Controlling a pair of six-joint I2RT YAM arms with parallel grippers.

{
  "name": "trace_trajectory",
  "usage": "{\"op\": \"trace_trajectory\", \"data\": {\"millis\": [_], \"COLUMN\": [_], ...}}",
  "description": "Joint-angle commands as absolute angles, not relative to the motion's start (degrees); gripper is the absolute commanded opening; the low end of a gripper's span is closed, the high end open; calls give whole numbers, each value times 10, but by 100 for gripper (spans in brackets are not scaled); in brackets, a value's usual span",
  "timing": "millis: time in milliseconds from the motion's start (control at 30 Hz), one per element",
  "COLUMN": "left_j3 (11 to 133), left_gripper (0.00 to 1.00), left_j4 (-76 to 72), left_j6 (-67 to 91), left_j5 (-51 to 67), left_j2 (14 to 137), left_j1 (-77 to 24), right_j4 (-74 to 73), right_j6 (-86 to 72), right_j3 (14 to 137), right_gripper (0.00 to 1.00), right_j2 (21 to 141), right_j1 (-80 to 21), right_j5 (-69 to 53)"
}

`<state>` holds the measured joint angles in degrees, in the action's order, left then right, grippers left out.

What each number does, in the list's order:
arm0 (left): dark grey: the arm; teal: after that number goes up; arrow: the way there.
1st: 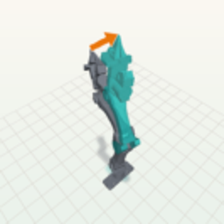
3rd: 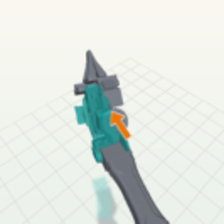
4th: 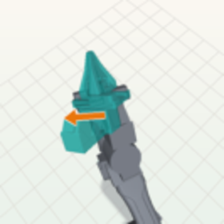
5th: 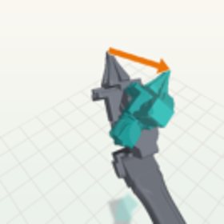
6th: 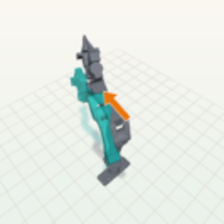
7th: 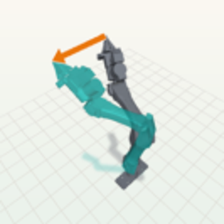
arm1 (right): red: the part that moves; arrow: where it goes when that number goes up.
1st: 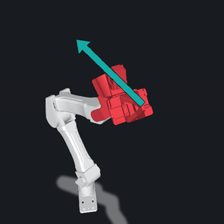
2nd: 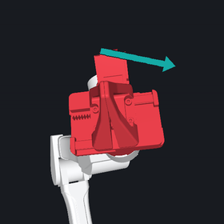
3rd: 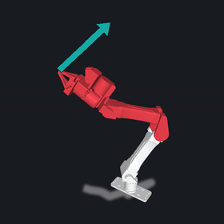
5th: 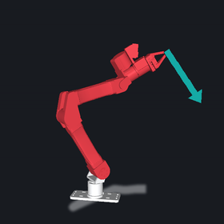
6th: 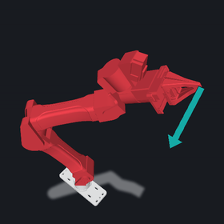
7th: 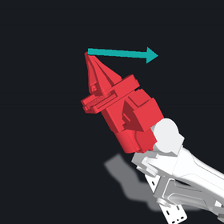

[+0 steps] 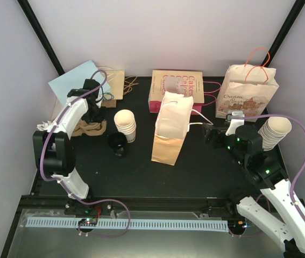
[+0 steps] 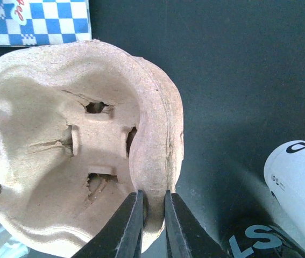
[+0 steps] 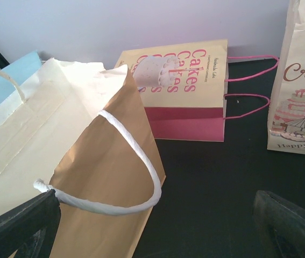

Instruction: Pack the takeout coffee

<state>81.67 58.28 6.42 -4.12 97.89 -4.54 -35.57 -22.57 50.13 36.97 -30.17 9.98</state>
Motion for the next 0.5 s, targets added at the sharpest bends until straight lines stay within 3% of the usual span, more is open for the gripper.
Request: {"op": "trace_trajectory", "data": {"millis": [0,467], "left_j3": [845,830], "left_gripper": [13,11], "left_j4": [602,586], "left_j6": [72,84], "left_j5": [-62,-82], "left_j2": [952,932], "left_j1": [-48,-49], "right_j4": [-350,-352], "right_j6": [-222,-222], "right_j3": [513,511], "right_gripper": [100,100], "right_j2": [366,365], "right_j1": [-301,-301], "right_j5": [104,103]}}
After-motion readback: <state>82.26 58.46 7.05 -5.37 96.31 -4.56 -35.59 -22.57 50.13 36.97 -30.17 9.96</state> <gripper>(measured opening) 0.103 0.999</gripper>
